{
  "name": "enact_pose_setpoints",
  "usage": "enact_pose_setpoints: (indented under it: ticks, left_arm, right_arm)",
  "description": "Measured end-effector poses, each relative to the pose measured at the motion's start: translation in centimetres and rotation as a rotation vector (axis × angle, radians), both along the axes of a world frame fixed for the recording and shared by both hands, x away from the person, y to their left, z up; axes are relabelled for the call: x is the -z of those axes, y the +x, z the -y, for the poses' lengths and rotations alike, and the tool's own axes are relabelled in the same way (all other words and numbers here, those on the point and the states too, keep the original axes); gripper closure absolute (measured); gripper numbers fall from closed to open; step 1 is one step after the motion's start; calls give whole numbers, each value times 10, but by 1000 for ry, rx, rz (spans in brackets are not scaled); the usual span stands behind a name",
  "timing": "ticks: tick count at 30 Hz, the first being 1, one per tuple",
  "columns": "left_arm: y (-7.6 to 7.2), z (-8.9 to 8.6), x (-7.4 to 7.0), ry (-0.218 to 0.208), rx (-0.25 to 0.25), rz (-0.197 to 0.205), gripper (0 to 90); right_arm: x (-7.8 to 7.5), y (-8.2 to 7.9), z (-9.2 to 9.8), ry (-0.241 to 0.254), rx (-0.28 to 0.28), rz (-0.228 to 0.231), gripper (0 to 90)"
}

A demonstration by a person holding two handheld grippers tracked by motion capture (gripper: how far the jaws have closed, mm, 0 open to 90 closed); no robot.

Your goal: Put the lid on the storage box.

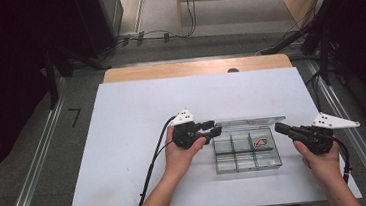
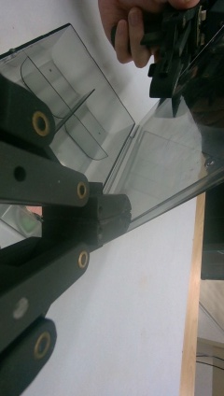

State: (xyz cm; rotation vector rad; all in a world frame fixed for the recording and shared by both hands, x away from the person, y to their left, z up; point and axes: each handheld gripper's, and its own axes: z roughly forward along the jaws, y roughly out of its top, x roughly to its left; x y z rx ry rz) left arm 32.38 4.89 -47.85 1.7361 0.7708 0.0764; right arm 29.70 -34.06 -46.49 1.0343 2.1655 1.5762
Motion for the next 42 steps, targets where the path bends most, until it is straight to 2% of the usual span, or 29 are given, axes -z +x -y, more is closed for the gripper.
enact_pose_setpoints:
  ticks: [8, 15, 20, 42]
  left_arm:
    - [-6, -8, 4, 45, 0, -1, 668]
    - [-10, -16, 8, 46, 20, -24, 792]
    - [-14, -15, 7, 41, 43, -19, 877]
    - [-30, -11, 10, 24, 82, -9, 888]
  right_arm:
    - [0, -1, 0, 0, -5, 7, 879]
    - [1, -3, 0, -3, -13, 12, 879]
    - [1, -5, -1, -6, -18, 14, 879]
    - [4, -15, -1, -10, -40, 23, 878]
